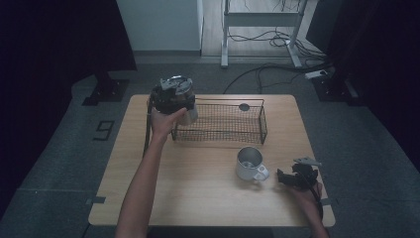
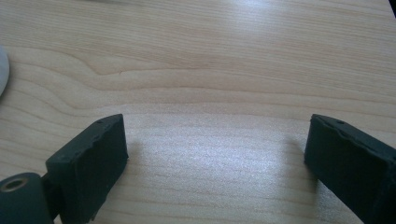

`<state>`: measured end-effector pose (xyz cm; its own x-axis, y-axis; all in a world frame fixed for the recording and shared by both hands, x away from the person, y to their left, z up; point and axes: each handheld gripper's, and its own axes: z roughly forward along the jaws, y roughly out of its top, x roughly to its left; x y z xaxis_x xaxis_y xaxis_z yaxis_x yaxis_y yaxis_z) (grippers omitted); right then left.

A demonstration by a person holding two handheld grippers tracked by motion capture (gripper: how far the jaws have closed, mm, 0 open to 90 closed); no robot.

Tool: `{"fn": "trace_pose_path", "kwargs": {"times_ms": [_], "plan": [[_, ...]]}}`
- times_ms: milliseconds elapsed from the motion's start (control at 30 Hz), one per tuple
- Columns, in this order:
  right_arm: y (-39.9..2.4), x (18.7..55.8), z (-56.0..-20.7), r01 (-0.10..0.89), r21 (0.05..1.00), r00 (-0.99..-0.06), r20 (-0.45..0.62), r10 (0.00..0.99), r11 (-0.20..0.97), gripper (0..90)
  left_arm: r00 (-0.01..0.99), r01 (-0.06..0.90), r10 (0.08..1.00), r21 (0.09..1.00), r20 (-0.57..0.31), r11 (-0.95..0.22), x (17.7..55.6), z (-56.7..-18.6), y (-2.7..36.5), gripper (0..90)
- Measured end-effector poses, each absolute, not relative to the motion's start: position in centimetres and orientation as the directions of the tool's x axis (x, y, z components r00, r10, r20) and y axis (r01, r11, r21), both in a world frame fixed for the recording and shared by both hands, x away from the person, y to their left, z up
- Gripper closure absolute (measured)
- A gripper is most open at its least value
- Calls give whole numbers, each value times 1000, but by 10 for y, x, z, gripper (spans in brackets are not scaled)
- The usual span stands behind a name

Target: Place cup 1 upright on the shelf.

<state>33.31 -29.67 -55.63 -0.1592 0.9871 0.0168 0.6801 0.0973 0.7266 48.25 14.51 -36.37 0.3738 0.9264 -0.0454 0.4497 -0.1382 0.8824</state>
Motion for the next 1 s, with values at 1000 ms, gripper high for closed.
{"fn": "trace_pose_path", "kwargs": {"times_ms": [1000], "plan": [[-297, 333, -556, 679, 728, -162, 16, 987, 100, 60, 377, 491, 925, 855, -37, -166, 509, -381, 115, 42]]}}
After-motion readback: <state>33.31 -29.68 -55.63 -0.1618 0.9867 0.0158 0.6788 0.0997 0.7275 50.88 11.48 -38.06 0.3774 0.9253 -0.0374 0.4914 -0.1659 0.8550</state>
